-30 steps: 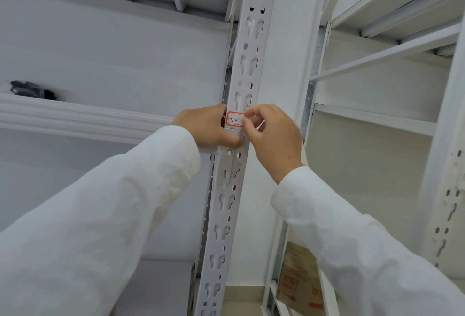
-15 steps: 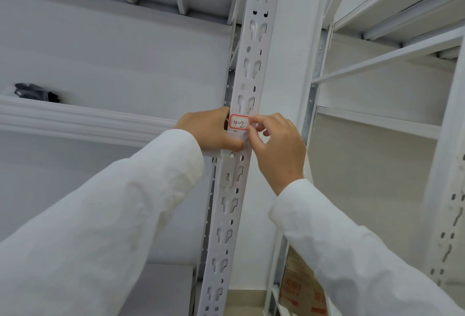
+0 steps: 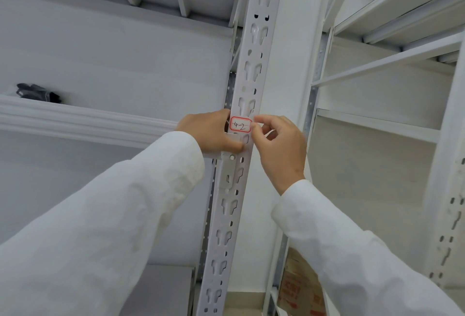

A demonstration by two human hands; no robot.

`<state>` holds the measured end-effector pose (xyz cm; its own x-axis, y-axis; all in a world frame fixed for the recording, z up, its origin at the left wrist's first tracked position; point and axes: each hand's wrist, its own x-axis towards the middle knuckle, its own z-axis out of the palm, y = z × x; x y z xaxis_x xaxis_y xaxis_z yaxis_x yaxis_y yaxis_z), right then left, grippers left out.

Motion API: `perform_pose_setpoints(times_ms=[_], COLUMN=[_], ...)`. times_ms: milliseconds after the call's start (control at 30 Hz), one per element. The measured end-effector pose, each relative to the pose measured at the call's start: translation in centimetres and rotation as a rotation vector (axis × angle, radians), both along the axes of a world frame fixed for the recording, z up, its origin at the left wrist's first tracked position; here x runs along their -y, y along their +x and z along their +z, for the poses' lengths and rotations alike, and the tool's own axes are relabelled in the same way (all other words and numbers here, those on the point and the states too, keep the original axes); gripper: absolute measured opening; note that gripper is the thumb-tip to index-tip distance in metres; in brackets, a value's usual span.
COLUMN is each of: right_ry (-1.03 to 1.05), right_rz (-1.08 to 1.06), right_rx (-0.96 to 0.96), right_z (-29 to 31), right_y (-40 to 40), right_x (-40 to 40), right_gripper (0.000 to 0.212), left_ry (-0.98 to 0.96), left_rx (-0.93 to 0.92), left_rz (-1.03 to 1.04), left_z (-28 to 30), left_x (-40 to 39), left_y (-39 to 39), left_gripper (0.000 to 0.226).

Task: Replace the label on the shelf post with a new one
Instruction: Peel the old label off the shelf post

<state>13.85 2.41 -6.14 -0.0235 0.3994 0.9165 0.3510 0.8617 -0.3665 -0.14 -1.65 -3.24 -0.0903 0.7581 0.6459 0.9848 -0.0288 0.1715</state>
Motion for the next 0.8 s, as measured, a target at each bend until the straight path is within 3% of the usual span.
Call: perform_pose_setpoints(times_ms=[233, 500, 800], right_ry=[0.073, -0.184, 0.004], right_rz=[-0.039, 0.135, -0.024], right_rx=[-0.049, -0.098, -0.072], right_z=[-1.4, -0.1, -0.6], right_y=[-1.1, -1.1, -0.8], right_x=[0.0, 0.1, 0.2], right_gripper=[0.014, 0.009, 0.011], left_ry=[0.008, 0.004, 0.015], left_rx=[0.015, 0.006, -0.020], left_rz=[-0.018, 0.002, 0.002], left_z=[0.1, -0.2, -0.2], left_x=[-0.1, 0.1, -0.1], left_y=[0.0, -0.3, 0.1], left_gripper=[0.042, 0.038, 0.041])
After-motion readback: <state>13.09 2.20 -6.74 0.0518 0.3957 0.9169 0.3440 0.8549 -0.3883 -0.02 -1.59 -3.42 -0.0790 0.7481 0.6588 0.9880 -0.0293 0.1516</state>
